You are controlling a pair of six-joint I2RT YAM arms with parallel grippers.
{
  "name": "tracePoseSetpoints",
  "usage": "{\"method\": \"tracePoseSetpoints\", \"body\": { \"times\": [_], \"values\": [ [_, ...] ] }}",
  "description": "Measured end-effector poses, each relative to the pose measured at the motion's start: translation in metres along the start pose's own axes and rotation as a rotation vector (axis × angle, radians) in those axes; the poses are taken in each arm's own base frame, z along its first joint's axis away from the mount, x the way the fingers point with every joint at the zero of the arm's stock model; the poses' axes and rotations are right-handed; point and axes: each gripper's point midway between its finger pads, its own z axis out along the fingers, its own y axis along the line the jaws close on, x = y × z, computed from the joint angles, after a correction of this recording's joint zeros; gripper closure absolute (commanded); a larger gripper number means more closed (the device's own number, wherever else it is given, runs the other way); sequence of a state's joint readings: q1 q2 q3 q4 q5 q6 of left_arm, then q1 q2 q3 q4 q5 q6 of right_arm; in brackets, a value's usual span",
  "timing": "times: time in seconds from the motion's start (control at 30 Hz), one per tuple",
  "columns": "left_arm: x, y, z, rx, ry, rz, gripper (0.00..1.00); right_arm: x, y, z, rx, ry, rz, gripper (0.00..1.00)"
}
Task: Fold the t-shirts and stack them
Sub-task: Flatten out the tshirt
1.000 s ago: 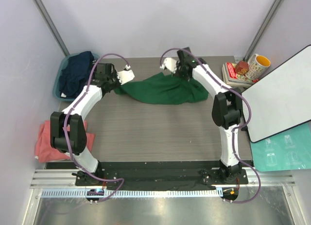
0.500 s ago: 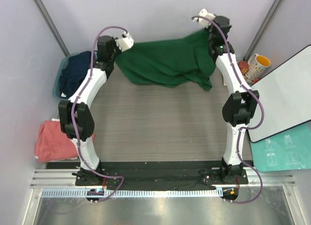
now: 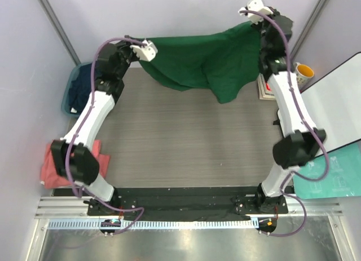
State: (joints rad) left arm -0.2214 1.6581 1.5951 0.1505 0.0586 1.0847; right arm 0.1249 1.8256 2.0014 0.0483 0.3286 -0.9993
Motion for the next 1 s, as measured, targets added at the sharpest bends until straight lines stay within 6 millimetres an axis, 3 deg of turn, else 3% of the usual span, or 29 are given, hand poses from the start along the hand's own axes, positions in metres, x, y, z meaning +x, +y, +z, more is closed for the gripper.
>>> {"method": "tracePoseSetpoints", "body": {
  "times": [0.13,0.27,0.33,0.47,0.57,0.63,0.73,0.87,0.93,1.0],
  "values": [
    [-0.039,0.015,-0.062,0.061,-0.109,0.003,1.00,-0.010,-0.033,-0.065,-0.061,-0.033,0.041,0.99],
    [-0.080,0.073,-0.119,-0.042,-0.207,0.011,1.00,-0.032,-0.089,-0.134,-0.034,-0.125,0.072,0.99],
    [-0.094,0.102,-0.137,-0.114,-0.239,0.022,1.00,-0.048,-0.125,-0.161,0.029,-0.186,0.087,0.99],
    [-0.111,0.137,-0.141,-0.208,-0.281,0.067,1.00,-0.069,-0.166,-0.177,0.128,-0.254,0.095,0.99],
    [-0.111,0.142,-0.120,-0.217,-0.282,0.106,1.00,-0.079,-0.175,-0.165,0.186,-0.288,0.085,0.99],
    [-0.101,0.128,-0.092,-0.184,-0.267,0.131,1.00,-0.078,-0.161,-0.142,0.190,-0.285,0.068,0.99],
    [-0.070,0.086,-0.044,-0.099,-0.217,0.168,1.00,-0.070,-0.123,-0.096,0.164,-0.255,0.033,0.99],
    [-0.023,0.022,0.019,0.017,-0.146,0.196,1.00,-0.039,-0.043,-0.014,0.085,-0.173,-0.029,0.99],
    [-0.006,0.006,0.052,0.028,-0.119,0.211,1.00,-0.025,-0.015,0.019,0.069,-0.145,-0.048,0.99],
    [0.005,0.002,0.076,0.005,-0.098,0.225,1.00,-0.020,-0.003,0.051,0.093,-0.143,-0.055,0.99]
  ]
}}
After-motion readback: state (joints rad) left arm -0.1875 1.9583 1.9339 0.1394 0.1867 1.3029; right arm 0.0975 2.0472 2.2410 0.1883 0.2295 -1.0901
